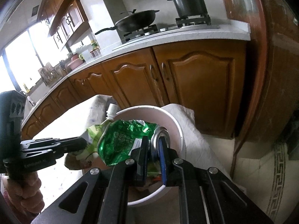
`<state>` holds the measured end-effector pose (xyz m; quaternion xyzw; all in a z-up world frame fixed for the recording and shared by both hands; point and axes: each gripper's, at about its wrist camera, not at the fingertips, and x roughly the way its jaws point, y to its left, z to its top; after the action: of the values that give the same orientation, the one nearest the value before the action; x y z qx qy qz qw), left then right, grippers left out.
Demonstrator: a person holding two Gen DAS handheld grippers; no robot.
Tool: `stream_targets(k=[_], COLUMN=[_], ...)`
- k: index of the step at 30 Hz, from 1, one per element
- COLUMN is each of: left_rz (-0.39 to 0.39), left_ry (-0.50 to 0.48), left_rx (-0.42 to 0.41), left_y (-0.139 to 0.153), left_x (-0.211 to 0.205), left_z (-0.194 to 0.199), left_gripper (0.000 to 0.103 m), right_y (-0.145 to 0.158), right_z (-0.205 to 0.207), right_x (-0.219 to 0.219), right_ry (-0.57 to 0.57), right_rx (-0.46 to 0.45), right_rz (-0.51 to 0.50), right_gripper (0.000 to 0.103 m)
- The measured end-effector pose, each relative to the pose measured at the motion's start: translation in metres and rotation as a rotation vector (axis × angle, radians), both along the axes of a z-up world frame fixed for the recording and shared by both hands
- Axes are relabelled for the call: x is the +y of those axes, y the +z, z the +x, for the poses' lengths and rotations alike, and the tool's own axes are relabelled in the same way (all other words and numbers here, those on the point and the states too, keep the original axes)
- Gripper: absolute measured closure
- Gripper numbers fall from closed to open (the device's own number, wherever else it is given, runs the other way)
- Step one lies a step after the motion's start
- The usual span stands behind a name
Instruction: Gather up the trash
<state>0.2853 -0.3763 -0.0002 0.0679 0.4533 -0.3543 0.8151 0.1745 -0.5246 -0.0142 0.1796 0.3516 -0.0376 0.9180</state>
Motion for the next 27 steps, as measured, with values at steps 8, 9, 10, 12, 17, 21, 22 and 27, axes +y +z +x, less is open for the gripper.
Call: stream_targets(k=[8, 9, 10, 12, 17, 21, 22, 27], left_rz=[-0.04, -0.046, -0.052, -0.064, -0.077, -0.097, -0.102, -0.147], left_ry=[0.033, 0.038, 0.047, 0.058, 0.096, 0.13, 0.143, 0.205], left_rx=[-0.002, -0.005, -0.008, -0.011, -0.027, -0.024, -0.023, -0.007], left_y=[0.002, 0.003, 0.004, 0.006, 0.009, 0.01, 0.01, 0.01], left_x=[0.016, 0.019, 0.022, 0.028, 0.045, 0.063, 0.069, 0.104], left_z=[-0.005, -0.005, -0.007, -0.009, -0.013, -0.018, -0.02, -0.029], left_gripper=[0.068, 0.066, 0.062, 0.06, 0.046, 0.037, 0.033, 0.028], right_y=[-0.001, -0.001, -0.001, -0.001, 0.002, 0.003, 0.003, 0.009], right_z=[-0.009, -0.011, -0.013, -0.016, -0.023, -0.028, -0.029, -0.039], right_x=[-0.006, -0.006, -0.007, -0.007, -0.001, 0.007, 0.009, 0.023], right_ry=[-0.023, -0.026, -0.029, -0.033, -0.04, -0.041, -0.04, -0.033], right_rx=[-0.026, -0.031, -0.037, -0.045, -0.077, -0.093, -0.098, -0.133], right_rz=[0.041, 0.047, 0.055, 0.069, 0.09, 0.109, 0.116, 0.159], right_gripper=[0.056, 0.056, 0.056, 0.051, 0.032, 0.024, 0.022, 0.012])
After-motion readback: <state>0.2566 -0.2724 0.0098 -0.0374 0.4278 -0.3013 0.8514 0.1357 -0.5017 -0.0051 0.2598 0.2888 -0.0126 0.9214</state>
